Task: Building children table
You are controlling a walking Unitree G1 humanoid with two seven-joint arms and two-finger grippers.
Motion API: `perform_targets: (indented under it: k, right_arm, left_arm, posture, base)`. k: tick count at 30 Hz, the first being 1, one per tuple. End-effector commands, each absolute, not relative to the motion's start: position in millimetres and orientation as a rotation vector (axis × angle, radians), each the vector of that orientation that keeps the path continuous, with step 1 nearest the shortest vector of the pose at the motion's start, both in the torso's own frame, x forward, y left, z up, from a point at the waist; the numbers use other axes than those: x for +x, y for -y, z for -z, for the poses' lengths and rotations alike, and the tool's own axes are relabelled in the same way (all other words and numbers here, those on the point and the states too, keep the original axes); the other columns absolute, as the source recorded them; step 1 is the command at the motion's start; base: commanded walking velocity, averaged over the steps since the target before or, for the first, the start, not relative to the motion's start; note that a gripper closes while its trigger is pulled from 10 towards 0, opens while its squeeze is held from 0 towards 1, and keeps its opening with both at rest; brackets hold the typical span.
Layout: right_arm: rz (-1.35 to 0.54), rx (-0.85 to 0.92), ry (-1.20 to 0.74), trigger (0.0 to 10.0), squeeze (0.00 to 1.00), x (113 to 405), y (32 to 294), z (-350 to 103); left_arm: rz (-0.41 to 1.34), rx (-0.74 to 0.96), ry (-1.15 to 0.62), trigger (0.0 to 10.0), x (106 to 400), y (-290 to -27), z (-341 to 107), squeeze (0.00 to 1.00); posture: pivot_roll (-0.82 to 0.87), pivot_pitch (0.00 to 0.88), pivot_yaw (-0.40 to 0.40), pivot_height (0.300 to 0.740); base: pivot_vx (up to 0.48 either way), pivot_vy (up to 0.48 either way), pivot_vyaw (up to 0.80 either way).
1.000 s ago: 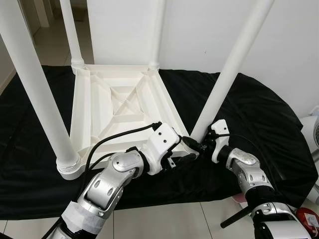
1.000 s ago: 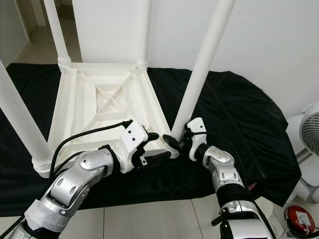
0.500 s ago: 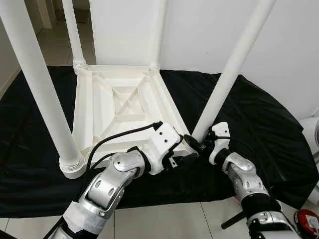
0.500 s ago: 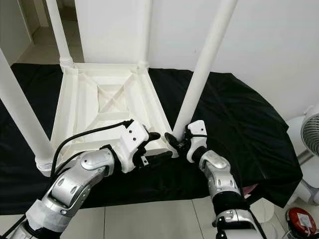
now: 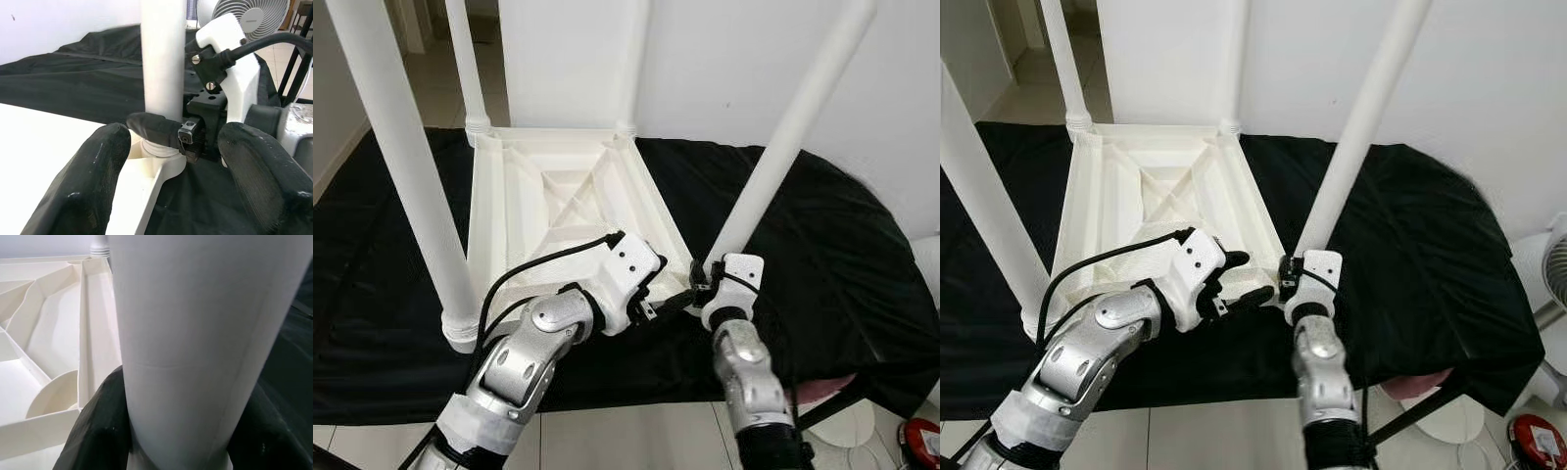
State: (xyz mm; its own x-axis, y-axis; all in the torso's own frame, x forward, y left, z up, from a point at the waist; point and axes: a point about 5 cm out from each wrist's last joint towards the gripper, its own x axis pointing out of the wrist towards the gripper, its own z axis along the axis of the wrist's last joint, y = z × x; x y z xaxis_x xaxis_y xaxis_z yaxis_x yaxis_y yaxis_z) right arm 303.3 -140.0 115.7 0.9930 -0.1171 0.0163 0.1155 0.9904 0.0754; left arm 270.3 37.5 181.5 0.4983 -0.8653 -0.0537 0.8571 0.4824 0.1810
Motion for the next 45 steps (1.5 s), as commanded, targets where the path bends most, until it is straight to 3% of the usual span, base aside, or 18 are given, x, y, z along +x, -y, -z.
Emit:
perform_targets:
  k: [1, 4, 5, 6, 18, 19, 20, 34, 37, 39, 40, 45]
  right_arm:
    - [0.186, 0.055, -0.047, 10.0, 0.0, 295.3, 148.2, -102.0]
    - [0.194, 0.037, -0.014, 10.0, 0.0, 294.2, 152.8, -108.8]
    - [0.205, 0.028, -0.007, 10.0, 0.99, 293.4, 154.1, -110.9]
    - [0.211, 0.033, 0.008, 10.0, 1.0, 292.6, 156.5, -113.0]
    - [0.178, 0.035, 0.109, 10.0, 1.0, 282.3, 161.9, -126.1]
    - [0.165, 0.037, 0.115, 10.0, 0.82, 279.1, 162.5, -126.2]
    - [0.157, 0.033, 0.119, 10.0, 0.0, 274.9, 163.1, -125.9]
    - [0.075, 0.013, 0.17, 10.0, 0.0, 248.9, 161.5, -127.4]
    - [-0.051, -0.032, 0.162, 10.0, 0.0, 232.8, 156.4, -121.8]
    - [-0.103, -0.032, 0.158, 9.5, 0.0, 232.7, 153.0, -121.2]
    - [-0.186, -0.029, 0.159, 0.0, 0.0, 235.4, 145.8, -121.3]
    - [-0.246, -0.017, 0.167, 0.0, 0.0, 238.3, 140.2, -123.9]
  left_arm:
    - [0.976, 0.195, 0.066, 10.0, 274.3, -36.1, -183.8, 0.0]
    - [0.97, 0.194, 0.069, 10.0, 274.7, -36.7, -184.4, 0.0]
    - [0.967, 0.194, 0.07, 10.0, 274.9, -37.1, -184.4, 0.0]
    - [0.958, 0.198, 0.076, 10.0, 276.3, -37.7, -184.7, 0.0]
    - [0.926, 0.174, 0.115, 10.0, 282.0, -39.5, -191.6, 0.0]
    - [0.93, 0.174, 0.12, 10.0, 281.9, -40.1, -192.0, 0.0]
    - [0.934, 0.174, 0.126, 10.0, 281.6, -40.6, -192.6, 0.0]
    - [1.062, 0.12, 0.14, 10.0, 270.4, -40.5, -195.1, 0.0]
    - [1.141, 0.068, 0.12, 10.0, 251.8, -47.9, -192.3, 0.0]
    - [1.152, 0.047, 0.11, 10.0, 248.8, -49.0, -192.2, 0.0]
    - [1.152, 0.017, 0.097, 10.0, 244.5, -51.8, -191.2, 0.0]
    - [1.13, -0.004, 0.091, 10.0, 242.3, -54.6, -190.6, 0.0]
  posture:
    - [-0.02, 0.0, -0.107, 0.74]
    - [-0.02, 0.0, -0.11, 0.74]
    - [-0.02, 0.0, -0.11, 0.74]
    - [-0.03, 0.0, -0.113, 0.74]
    - [-0.02, 0.0, -0.106, 0.74]
    - [-0.02, 0.0, -0.103, 0.74]
    - [-0.03, 0.0, -0.095, 0.74]
    - [-0.03, 0.0, -0.087, 0.74]
    - [-0.04, 0.0, -0.091, 0.74]
    - [-0.04, 0.0, -0.091, 0.74]
    - [-0.03, 0.0, -0.095, 0.74]
    - [-0.02, 0.0, -0.101, 0.74]
  base:
    - [0.0, 0.0, 0.0]
    - [0.0, 0.0, 0.0]
    - [0.0, 0.0, 0.0]
    - [0.0, 0.0, 0.0]
    - [0.0, 0.0, 0.0]
    - [0.0, 0.0, 0.0]
    - [0.0, 0.0, 0.0]
    - [0.0, 0.0, 0.0]
    - [0.0, 0.0, 0.0]
    - [0.0, 0.0, 0.0]
    - [0.0, 0.0, 0.0]
    - [0.0, 0.0, 0.0]
